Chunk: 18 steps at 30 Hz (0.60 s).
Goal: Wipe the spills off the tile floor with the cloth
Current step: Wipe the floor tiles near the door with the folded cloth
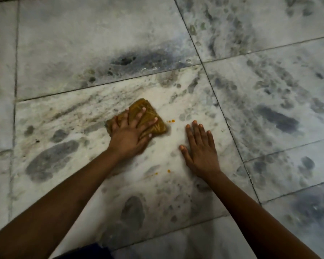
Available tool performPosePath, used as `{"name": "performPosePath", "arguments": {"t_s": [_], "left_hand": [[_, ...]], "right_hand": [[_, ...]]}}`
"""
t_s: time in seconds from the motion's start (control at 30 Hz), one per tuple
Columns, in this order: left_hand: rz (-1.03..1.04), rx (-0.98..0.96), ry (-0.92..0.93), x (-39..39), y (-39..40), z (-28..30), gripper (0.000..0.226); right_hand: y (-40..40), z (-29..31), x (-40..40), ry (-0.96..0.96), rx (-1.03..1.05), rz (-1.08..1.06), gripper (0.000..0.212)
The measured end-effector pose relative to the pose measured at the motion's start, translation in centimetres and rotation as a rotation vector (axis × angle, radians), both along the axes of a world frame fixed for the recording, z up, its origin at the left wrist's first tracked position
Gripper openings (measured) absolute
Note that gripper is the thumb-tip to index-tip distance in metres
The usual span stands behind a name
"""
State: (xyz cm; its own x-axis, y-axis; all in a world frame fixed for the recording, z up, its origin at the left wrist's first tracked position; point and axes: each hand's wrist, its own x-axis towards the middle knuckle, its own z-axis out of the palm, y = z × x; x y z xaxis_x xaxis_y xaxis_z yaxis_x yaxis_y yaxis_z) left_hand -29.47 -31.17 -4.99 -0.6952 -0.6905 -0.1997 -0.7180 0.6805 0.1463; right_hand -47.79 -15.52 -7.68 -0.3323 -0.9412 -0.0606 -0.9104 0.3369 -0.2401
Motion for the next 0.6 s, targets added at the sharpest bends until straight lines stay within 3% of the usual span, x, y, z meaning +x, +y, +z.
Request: {"name": "performPosePath", "arguments": {"t_s": [0.17, 0.3, 0.43, 0.5, 0.6], "left_hand": [[0.022, 0.044, -0.117, -3.7, -0.5, 0.7, 0.056], [-0.051, 0.036, -0.128, -2.3, 0.9, 0.9, 0.064], [-0.262, 0.006, -0.104, 0.1, 2.5, 0.5, 0.061], [-0.277, 0.017, -0.106, 1.0, 2.6, 0.6, 0.058], [-0.229, 0.040, -0.129, 1.0, 2.8, 1.3, 0.071]], "right_hand": [[0.1, -0.1, 0.1, -0.039, -0.021, -0.006, 0.066], [0.7, 0.1, 0.3, -0.045, -0.021, 0.015, 0.065], [2.1, 0.3, 1.4, -0.066, -0.034, 0.097, 0.063], [2.9, 0.3, 1.6, -0.056, -0.023, 0.098, 0.063], [3.6, 0.5, 0.8, -0.042, 0.005, 0.081, 0.064]]}}
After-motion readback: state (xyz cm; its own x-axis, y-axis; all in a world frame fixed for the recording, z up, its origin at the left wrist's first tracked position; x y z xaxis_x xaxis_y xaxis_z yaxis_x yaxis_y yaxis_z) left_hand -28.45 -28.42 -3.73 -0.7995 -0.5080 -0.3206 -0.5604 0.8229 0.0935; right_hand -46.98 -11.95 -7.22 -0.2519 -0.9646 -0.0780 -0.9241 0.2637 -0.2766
